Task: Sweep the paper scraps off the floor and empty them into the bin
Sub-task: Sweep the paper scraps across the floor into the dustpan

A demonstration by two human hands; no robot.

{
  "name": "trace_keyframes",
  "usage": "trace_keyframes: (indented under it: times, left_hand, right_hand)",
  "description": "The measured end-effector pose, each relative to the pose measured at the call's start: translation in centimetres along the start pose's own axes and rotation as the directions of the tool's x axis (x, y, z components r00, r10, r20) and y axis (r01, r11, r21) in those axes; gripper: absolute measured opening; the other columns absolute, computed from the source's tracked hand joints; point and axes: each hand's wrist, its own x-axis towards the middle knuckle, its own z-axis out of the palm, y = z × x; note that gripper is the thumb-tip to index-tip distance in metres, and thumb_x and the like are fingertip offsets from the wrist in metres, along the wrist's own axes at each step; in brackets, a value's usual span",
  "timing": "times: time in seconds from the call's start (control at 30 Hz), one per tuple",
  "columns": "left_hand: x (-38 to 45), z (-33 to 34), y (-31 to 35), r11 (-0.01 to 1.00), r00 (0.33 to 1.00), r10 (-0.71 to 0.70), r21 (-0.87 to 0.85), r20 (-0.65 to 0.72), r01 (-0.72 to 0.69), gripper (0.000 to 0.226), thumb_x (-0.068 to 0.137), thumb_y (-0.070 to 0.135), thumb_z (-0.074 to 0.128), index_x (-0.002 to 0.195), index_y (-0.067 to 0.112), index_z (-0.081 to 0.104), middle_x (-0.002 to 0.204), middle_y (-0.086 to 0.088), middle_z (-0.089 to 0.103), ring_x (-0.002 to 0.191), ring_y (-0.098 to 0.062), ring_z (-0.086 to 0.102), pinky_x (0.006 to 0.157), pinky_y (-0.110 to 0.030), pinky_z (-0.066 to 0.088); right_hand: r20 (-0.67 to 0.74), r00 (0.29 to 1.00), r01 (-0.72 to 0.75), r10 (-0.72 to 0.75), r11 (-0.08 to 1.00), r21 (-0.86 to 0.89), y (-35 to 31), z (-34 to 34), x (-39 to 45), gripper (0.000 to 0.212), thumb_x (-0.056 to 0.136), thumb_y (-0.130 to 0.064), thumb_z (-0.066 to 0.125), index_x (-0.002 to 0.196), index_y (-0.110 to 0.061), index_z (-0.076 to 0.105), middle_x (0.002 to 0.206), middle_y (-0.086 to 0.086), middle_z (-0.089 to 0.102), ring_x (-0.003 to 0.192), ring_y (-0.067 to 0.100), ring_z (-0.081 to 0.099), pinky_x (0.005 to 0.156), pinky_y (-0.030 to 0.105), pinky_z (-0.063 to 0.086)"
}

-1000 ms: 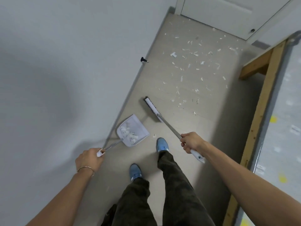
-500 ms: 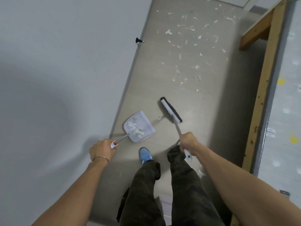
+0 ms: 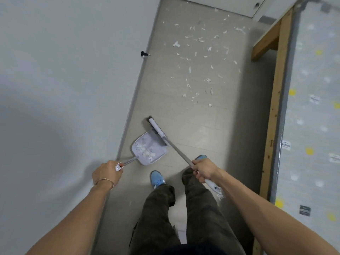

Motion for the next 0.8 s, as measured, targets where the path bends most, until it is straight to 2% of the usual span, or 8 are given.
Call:
trace_keyframes:
  times: [0.07, 0.13, 0.2, 0.23, 0.3, 0.57, 0.8]
  left_hand:
    - [-0.1, -0.3, -0.3, 1.000, 1.000, 0.000, -0.014, 0.007, 0.001, 0.028, 0.085, 0.041, 0.051, 0.068, 0.024, 0.064, 0.067, 0.001, 0.065, 0.066, -0.027, 0.061, 0.055, -0.024, 0.041]
    - [0.1, -0.7, -0.2, 1.000, 1.000, 0.004, -0.029, 0.008, -0.004, 0.029, 0.085, 0.043, 0.050, 0.070, 0.024, 0.066, 0.065, 0.002, 0.064, 0.064, -0.027, 0.062, 0.054, -0.024, 0.040]
    - [0.2, -1.4, 0.6, 0.999, 1.000, 0.031, -0.032, 0.002, -0.031, 0.031, 0.087, 0.043, 0.048, 0.072, 0.025, 0.069, 0.064, 0.003, 0.064, 0.064, -0.026, 0.062, 0.053, -0.024, 0.039]
    - [0.1, -1.7, 1.2, 0.999, 0.999, 0.039, -0.033, 0.000, -0.039, 0.031, 0.088, 0.043, 0.048, 0.074, 0.026, 0.069, 0.065, 0.003, 0.064, 0.064, -0.025, 0.062, 0.053, -0.024, 0.039]
    - [0.0, -2.5, 2.8, 0.997, 0.997, 0.071, -0.024, -0.006, -0.072, 0.031, 0.089, 0.043, 0.049, 0.075, 0.025, 0.069, 0.068, 0.002, 0.065, 0.064, -0.026, 0.060, 0.054, -0.024, 0.041]
    - [-0.7, -5.1, 10.3, 0.991, 0.991, 0.131, -0.034, -0.016, -0.132, 0.034, 0.091, 0.038, 0.052, 0.061, 0.024, 0.054, 0.069, -0.003, 0.059, 0.067, -0.030, 0.056, 0.058, -0.027, 0.040]
    - [-0.6, -5.9, 18.1, 0.990, 0.992, 0.128, -0.058, 0.018, -0.127, 0.038, 0.091, 0.038, 0.052, 0.057, 0.022, 0.051, 0.065, -0.002, 0.057, 0.069, -0.030, 0.059, 0.058, -0.027, 0.041]
  right_hand:
    - [-0.029, 1.000, 0.000, 0.001, 0.999, 0.036, -0.1, -1.1, -0.3, 0.022, 0.097, 0.001, 0.041, 0.105, -0.013, 0.057, 0.064, 0.007, 0.042, 0.034, 0.008, 0.034, 0.031, 0.014, 0.028]
    - [-0.042, 0.999, 0.017, -0.015, 0.998, 0.057, -0.7, -2.2, -1.0, 0.023, 0.096, 0.003, 0.039, 0.100, -0.009, 0.057, 0.064, 0.007, 0.040, 0.031, 0.007, 0.032, 0.031, 0.014, 0.026]
    - [-0.078, 0.996, 0.037, -0.031, 0.997, 0.070, -1.1, -3.8, -1.5, 0.029, 0.095, 0.006, 0.037, 0.114, 0.004, 0.059, 0.063, 0.007, 0.040, 0.033, 0.008, 0.032, 0.032, 0.015, 0.025]
    - [-0.094, 0.995, 0.044, -0.037, 0.997, 0.067, -1.3, -4.4, -1.7, 0.031, 0.094, 0.006, 0.037, 0.121, 0.011, 0.053, 0.063, 0.008, 0.040, 0.035, 0.008, 0.032, 0.034, 0.016, 0.025]
    - [-0.130, 0.990, 0.057, -0.048, 0.996, 0.063, -1.5, -6.1, -2.1, 0.034, 0.095, 0.005, 0.037, 0.126, 0.015, 0.048, 0.065, 0.010, 0.041, 0.042, 0.011, 0.032, 0.037, 0.021, 0.028]
    - [-0.198, 0.980, 0.043, -0.012, 0.987, 0.154, -2.5, -13.1, -2.3, 0.032, 0.098, 0.000, 0.042, 0.126, 0.007, 0.055, 0.070, 0.010, 0.043, 0.045, 0.011, 0.035, 0.037, 0.019, 0.034]
    - [-0.257, 0.966, 0.074, -0.036, 0.987, 0.140, -4.2, -20.3, -1.0, 0.030, 0.098, 0.002, 0.044, 0.123, 0.007, 0.057, 0.072, 0.013, 0.045, 0.048, 0.014, 0.039, 0.039, 0.021, 0.035]
